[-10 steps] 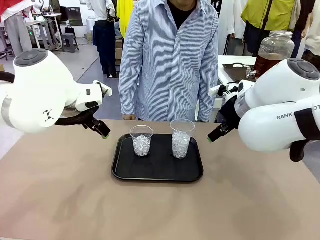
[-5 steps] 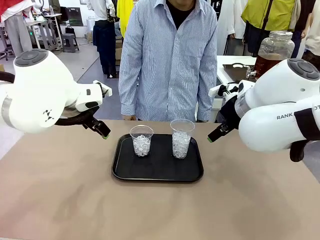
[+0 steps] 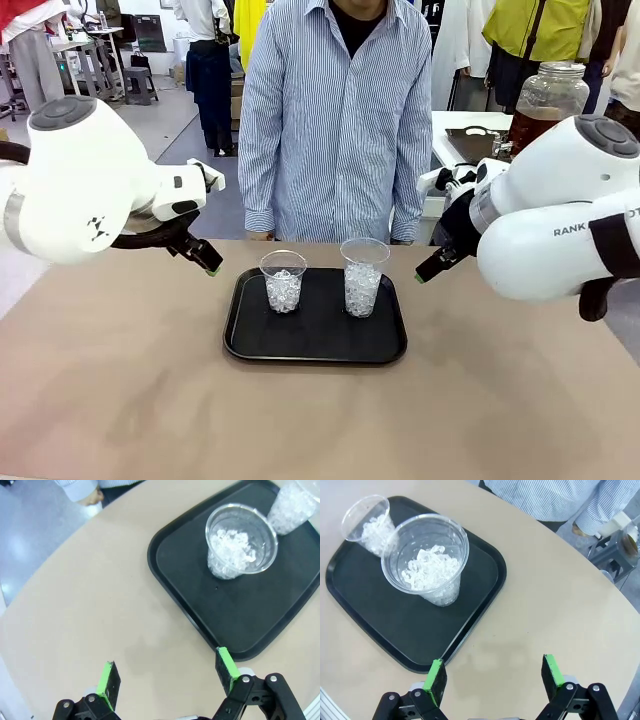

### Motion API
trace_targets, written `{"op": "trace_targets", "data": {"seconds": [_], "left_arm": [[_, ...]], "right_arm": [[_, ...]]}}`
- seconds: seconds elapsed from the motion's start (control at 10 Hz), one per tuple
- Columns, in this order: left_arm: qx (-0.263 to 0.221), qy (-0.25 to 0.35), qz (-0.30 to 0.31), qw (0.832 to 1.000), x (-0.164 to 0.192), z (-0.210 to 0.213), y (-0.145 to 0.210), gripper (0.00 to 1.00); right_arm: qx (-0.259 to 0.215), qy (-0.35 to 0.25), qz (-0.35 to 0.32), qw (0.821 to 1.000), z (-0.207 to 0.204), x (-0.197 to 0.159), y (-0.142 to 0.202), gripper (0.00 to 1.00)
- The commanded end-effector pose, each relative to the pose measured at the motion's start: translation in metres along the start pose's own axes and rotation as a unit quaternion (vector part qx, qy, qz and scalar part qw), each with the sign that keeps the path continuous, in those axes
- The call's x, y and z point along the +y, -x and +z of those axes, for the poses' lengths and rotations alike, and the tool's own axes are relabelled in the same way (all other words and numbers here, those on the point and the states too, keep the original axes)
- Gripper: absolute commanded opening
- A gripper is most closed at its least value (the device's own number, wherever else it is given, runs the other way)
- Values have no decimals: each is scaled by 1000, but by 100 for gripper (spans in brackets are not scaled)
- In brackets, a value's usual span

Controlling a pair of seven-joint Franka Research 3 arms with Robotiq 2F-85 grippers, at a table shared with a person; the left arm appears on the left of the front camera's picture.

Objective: Pour the drink into the iced cup.
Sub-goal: Pick up the iced cup indicated by the human and present it to them.

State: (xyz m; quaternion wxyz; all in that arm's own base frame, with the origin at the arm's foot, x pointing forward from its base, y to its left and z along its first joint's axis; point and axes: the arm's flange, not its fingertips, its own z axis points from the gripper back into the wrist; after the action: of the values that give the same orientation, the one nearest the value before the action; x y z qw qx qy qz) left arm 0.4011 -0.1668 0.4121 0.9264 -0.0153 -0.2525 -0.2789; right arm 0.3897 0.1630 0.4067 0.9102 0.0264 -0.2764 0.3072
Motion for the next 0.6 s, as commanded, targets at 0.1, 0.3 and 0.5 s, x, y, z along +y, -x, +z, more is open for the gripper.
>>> {"op": "trace_targets", "data": {"seconds": [0.1, 0.3, 0.5], "left_arm": [[-2, 14, 10, 1000, 7, 38, -30, 100], [2, 31, 16, 999, 16, 63, -54, 100], [-7, 93, 74, 993, 33, 90, -78, 100]], "right_arm": [[-22, -50, -11, 998, 40, -21, -28, 100], [-34, -84, -34, 995, 68, -33, -41, 100], [-60, -130, -74, 987, 98, -47, -55, 100]]}}
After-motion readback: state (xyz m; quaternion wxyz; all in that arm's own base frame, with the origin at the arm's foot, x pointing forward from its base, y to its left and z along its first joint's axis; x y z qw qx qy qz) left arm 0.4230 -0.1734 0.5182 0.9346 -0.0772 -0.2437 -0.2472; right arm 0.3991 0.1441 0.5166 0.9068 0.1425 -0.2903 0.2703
